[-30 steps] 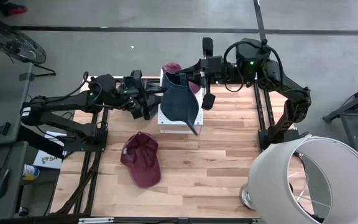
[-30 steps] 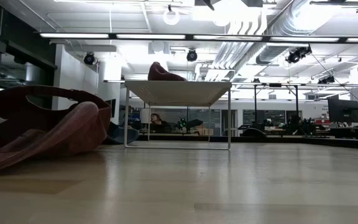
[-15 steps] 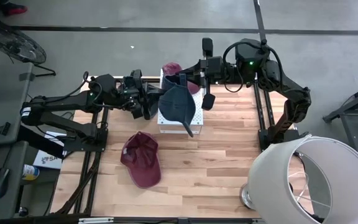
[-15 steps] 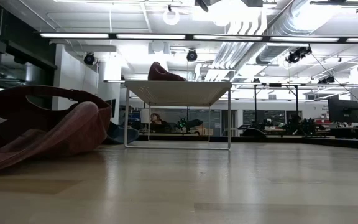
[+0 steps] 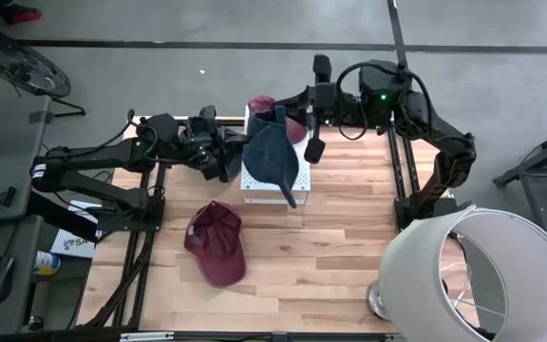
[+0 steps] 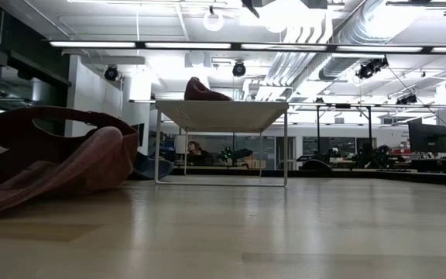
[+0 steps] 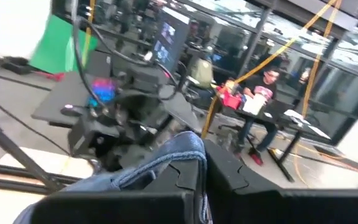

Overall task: Pick & Place hat
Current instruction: Put the bottom blue cap on the shelf

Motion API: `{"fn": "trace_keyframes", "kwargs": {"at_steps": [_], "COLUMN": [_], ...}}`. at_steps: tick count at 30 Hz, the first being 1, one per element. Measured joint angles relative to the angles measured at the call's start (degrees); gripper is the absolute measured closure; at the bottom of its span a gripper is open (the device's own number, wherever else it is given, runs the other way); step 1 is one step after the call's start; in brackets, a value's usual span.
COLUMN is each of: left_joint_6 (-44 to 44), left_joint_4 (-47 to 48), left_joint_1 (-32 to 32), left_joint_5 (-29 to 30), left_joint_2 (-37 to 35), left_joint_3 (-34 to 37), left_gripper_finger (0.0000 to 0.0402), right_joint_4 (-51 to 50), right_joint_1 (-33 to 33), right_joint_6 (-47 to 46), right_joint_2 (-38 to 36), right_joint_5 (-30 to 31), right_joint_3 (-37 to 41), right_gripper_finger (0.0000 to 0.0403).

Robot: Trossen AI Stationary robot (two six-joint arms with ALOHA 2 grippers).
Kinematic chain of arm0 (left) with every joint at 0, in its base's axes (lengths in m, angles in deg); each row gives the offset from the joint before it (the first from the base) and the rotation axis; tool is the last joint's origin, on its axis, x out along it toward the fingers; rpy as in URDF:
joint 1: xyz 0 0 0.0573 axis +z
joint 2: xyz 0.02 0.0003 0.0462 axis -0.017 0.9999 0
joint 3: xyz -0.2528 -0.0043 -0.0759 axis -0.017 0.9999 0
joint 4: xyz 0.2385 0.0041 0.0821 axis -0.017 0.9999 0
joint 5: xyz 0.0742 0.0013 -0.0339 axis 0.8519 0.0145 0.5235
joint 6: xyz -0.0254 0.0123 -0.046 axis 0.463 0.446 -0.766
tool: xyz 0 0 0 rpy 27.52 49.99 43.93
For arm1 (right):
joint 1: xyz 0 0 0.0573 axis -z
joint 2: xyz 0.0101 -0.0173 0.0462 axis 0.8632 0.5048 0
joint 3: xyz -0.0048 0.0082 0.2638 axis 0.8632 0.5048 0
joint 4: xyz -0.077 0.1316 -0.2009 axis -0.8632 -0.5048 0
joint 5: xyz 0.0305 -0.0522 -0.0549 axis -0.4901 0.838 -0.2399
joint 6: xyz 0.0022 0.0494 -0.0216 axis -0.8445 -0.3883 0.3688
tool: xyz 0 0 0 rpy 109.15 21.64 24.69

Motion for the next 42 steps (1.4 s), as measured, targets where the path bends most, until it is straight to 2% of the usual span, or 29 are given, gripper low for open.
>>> {"fn": "trace_keyframes", "kwargs": {"at_steps": [8, 12, 16, 22, 27, 33, 37, 42], "left_joint_6": [-0.86, -1.08, -1.87, -3.82, -3.98, -4.05, -4.04, -2.7], "left_joint_4": [-0.15, 0.0, 0.74, 2.86, 5.68, 15.08, 20.42, 21.53], "left_joint_1": [0.0, 0.0, 0.0, -0.02, 0.0, 0.0, 0.0, 0.0], "left_joint_5": [1.83, 2.54, 2.59, 4.55, 7.05, 9.73, 10.04, 11.37], "left_joint_2": [-1.6, -2.55, -3.59, -4.98, -6.08, -6.44, -6.15, -4.25], "left_joint_3": [0.02, 0.0, 0.02, -0.02, -0.03, -0.03, -0.03, 0.03], "left_gripper_finger": [0.0376, 0.0376, 0.0376, 0.0376, 0.0376, 0.0376, 0.0376, 0.0376], "right_joint_4": [-9.4, -14.44, -18.2, -24.23, -32.6, -41.12, -39.87, -32.84], "right_joint_1": [0.0, -0.22, -1.09, -2.01, -1.99, -1.97, -1.88, -1.88], "right_joint_6": [-4.57, -4.48, -1.15, 1.72, -4.13, -13.44, -19.81, -26.25], "right_joint_2": [-0.5, -0.46, -0.5, -0.52, -0.53, -0.42, -0.39, 0.07], "right_joint_5": [3.36, 5.43, 9.91, 14.28, 16.01, 16.97, 15.76, 14.38], "right_joint_3": [0.0, 0.02, 0.02, 0.02, 0.02, 0.9, 0.92, 0.9], "right_gripper_finger": [0.0314, 0.0272, 0.0248, 0.0238, 0.0237, 0.0237, 0.0237, 0.0236]}}
